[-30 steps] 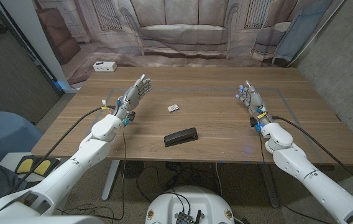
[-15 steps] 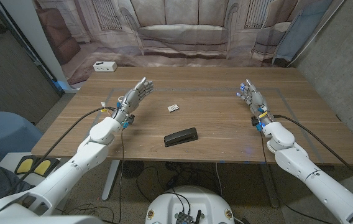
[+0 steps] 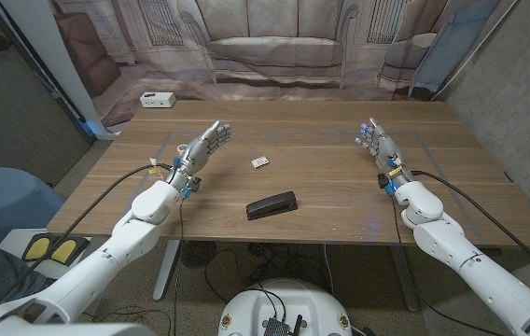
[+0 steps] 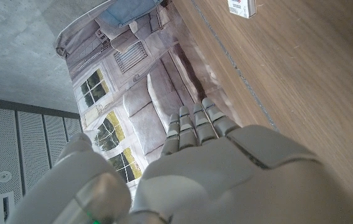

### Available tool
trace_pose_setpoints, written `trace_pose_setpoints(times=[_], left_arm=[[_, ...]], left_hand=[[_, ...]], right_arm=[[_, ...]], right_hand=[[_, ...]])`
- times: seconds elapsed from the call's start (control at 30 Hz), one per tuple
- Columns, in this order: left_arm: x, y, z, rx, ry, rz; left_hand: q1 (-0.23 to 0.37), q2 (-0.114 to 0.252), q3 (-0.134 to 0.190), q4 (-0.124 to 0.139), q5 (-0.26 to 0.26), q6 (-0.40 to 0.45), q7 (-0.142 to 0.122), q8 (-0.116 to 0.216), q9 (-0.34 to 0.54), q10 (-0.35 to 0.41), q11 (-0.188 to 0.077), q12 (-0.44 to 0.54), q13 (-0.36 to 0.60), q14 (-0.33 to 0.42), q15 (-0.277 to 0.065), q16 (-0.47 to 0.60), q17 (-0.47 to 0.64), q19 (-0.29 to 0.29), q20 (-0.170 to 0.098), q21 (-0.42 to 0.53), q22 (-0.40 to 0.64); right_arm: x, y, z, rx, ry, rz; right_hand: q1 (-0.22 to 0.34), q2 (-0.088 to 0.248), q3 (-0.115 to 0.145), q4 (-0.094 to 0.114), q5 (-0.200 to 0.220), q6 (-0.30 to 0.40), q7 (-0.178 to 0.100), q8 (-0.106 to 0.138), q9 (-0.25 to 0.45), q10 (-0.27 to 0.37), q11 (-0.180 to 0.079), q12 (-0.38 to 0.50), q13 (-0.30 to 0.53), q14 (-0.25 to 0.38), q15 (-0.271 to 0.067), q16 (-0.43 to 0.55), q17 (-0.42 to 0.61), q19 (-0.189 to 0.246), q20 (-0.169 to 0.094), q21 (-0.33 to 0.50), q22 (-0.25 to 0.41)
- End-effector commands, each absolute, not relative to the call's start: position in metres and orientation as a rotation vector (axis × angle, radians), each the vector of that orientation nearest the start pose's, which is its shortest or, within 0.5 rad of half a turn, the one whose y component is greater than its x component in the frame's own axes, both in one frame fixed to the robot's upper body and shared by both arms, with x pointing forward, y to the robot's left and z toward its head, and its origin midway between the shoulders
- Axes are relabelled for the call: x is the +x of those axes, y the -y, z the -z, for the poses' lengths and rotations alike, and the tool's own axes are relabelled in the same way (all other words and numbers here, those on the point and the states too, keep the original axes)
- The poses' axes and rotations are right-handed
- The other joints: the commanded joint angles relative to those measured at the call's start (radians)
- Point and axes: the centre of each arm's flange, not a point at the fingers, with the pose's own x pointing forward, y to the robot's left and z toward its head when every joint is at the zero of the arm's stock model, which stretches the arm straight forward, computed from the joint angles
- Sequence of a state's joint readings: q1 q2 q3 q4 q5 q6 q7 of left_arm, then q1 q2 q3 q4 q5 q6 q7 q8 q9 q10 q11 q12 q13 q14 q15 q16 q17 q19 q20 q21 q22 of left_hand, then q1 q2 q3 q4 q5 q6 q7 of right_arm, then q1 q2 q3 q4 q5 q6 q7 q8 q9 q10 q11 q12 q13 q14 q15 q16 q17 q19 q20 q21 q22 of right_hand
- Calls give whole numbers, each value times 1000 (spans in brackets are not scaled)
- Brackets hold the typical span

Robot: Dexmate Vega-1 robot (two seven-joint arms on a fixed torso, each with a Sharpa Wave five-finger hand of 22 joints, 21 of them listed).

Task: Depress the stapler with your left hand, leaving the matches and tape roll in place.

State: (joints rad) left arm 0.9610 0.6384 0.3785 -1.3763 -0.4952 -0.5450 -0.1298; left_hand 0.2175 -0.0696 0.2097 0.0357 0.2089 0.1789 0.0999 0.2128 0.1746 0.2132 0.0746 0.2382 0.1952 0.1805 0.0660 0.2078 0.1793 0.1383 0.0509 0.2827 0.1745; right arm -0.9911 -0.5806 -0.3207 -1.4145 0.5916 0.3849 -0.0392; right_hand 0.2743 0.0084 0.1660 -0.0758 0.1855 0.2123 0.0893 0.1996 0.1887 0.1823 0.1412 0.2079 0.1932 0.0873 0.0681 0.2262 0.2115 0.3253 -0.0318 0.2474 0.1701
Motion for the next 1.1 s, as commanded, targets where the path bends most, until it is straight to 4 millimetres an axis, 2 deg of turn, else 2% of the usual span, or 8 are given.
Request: trace_pose_setpoints(times=[0.03, 0.33, 0.73, 1.1], left_arm=[[576, -300, 53, 294, 794, 329], [573, -296, 56, 326, 823, 409], [558, -291, 61, 356, 868, 444], [557, -284, 61, 434, 851, 503]], left_hand=[[10, -4, -6, -4, 5, 16, -2, 1, 4, 10, -2, 4, 2, 16, -2, 6, 1, 16, 1, -5, 2], [11, -8, -10, -7, 5, 40, -6, 4, 5, 33, -7, 8, 2, 37, -9, 8, 1, 37, 1, -6, 2], [14, -10, -13, -10, 6, 59, -9, 5, 5, 49, -9, 11, 2, 52, -12, 7, 1, 53, 3, -7, 2], [18, -11, -17, -15, 8, 87, -10, 7, 6, 75, -13, 15, 2, 78, -14, 9, 1, 74, 6, -10, 3]], right_arm=[[618, 311, 55, -11, 647, -161], [615, 310, 53, -20, 646, -155], [609, 310, 54, -31, 642, -147], [604, 310, 52, -36, 647, -137]], right_hand=[[0, 8, 3, -4, 5, 0, 9, -2, 1, 8, 0, 5, 2, 3, 1, -3, 3, 3, 6, -1, 2], [2, 10, 4, -5, 5, 2, 10, -1, 1, 11, 1, 5, 3, 5, 3, -4, 3, 2, 9, -5, 2], [1, 12, 3, -6, 5, 2, 10, -1, 1, 13, 0, 5, 3, 4, 6, -4, 4, 2, 12, -8, 2], [2, 13, 3, -7, 4, 3, 10, -1, 1, 16, 1, 5, 3, 6, 6, -4, 4, 3, 14, -11, 2]])
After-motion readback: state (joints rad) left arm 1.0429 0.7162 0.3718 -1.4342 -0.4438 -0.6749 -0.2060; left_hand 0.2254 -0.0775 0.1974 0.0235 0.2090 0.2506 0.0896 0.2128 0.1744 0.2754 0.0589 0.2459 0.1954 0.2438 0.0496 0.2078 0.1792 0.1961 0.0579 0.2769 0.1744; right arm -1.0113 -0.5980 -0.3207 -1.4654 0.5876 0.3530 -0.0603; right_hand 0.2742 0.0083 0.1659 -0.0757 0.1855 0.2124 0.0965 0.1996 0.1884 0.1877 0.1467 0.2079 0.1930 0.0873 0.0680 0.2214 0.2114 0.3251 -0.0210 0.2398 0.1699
